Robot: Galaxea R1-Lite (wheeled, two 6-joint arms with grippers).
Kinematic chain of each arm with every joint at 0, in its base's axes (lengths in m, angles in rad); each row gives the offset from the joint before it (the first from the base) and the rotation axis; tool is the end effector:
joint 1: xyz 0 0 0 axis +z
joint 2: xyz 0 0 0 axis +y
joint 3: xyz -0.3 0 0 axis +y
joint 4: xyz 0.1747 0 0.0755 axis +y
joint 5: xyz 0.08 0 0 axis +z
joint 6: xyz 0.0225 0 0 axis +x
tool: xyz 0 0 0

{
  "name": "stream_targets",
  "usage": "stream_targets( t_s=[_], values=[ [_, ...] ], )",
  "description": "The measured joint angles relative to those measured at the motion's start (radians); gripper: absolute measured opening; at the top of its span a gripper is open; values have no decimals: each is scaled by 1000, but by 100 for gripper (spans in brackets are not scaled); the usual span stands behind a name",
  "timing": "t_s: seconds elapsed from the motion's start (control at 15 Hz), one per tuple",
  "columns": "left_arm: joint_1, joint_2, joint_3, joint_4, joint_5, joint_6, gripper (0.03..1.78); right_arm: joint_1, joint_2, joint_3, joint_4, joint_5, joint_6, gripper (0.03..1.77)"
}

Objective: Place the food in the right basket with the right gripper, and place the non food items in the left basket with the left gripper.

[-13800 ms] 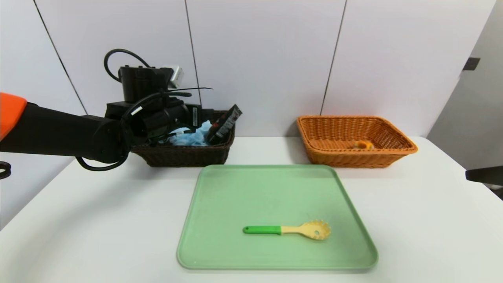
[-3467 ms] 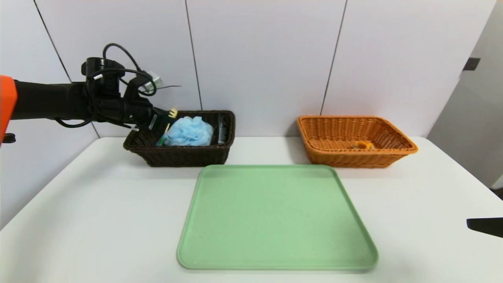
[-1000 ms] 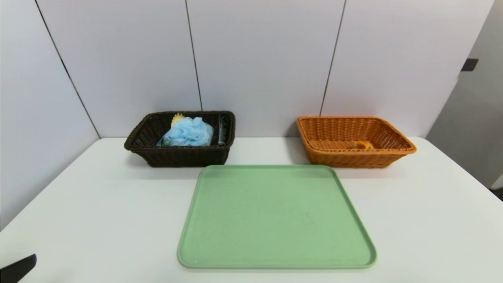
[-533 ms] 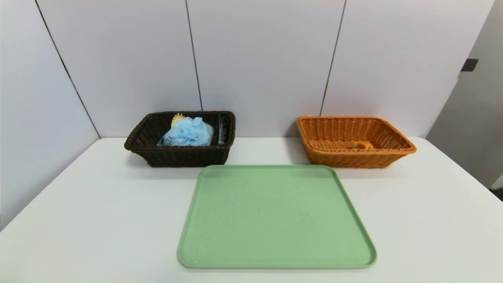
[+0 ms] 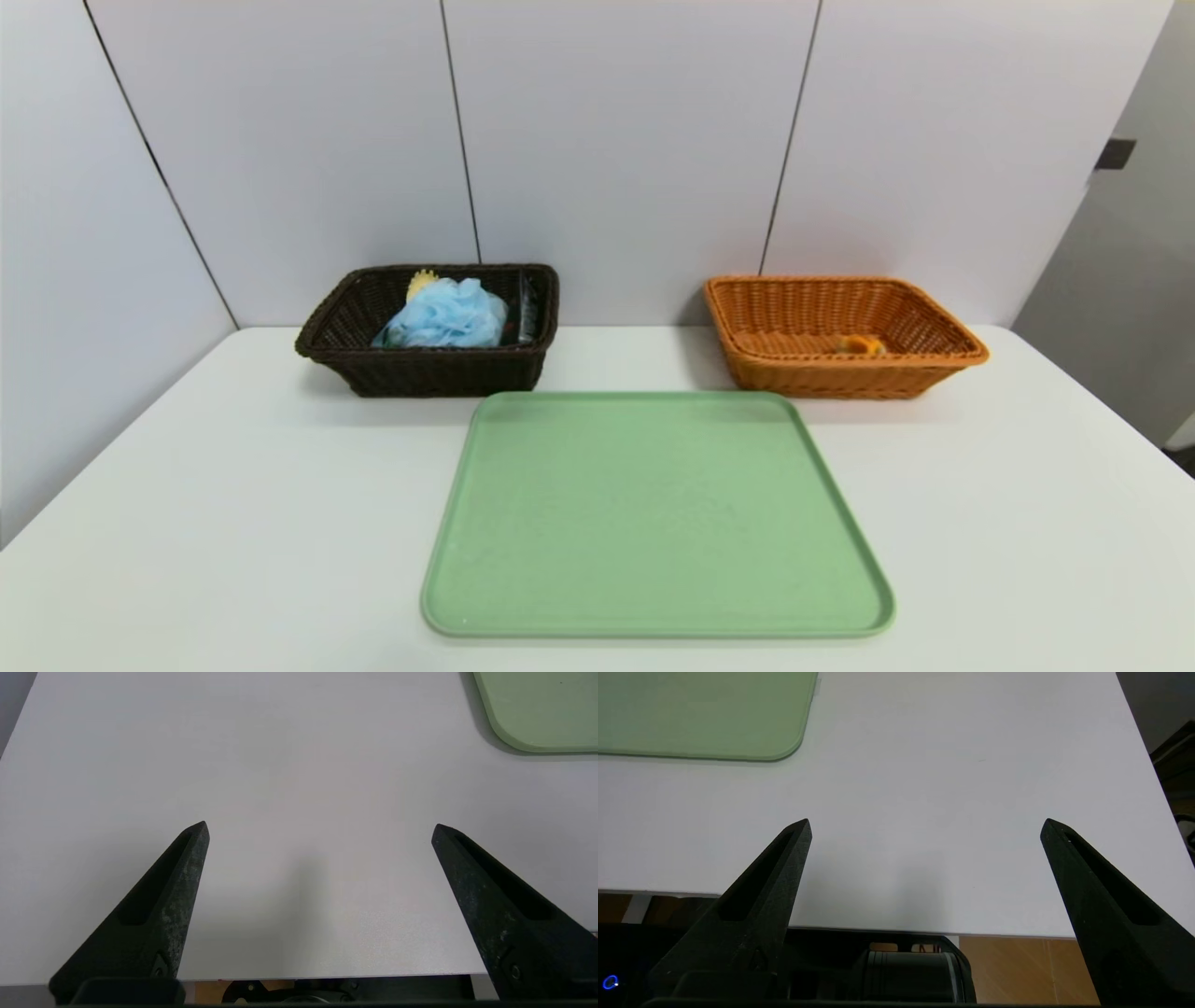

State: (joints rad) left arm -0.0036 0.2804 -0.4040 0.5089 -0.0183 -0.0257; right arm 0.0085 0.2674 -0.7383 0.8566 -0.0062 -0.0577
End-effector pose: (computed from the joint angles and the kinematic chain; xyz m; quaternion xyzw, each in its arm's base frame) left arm -0.0292 -0.0003 0.1410 -0.0140 0.1916 -0.0083 0.9813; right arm -0.0729 -0.0008 0.1872 -0.0297 0.1915 0.0067 0.9810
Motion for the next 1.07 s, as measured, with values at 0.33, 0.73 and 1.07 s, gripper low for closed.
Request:
stream_targets(
  t_s=[0.33, 0.73, 1.07],
  values=[
    [12, -137, 130, -17, 0, 37, 169, -8, -162, 136, -79, -7, -23, 170],
    [12, -265, 334, -351, 7, 40, 169, -7, -260, 366, -453, -77, -62, 170],
    [11, -280, 401, -511, 5, 36, 169, -7, -269, 604, -781, -79, -126, 170]
  ],
)
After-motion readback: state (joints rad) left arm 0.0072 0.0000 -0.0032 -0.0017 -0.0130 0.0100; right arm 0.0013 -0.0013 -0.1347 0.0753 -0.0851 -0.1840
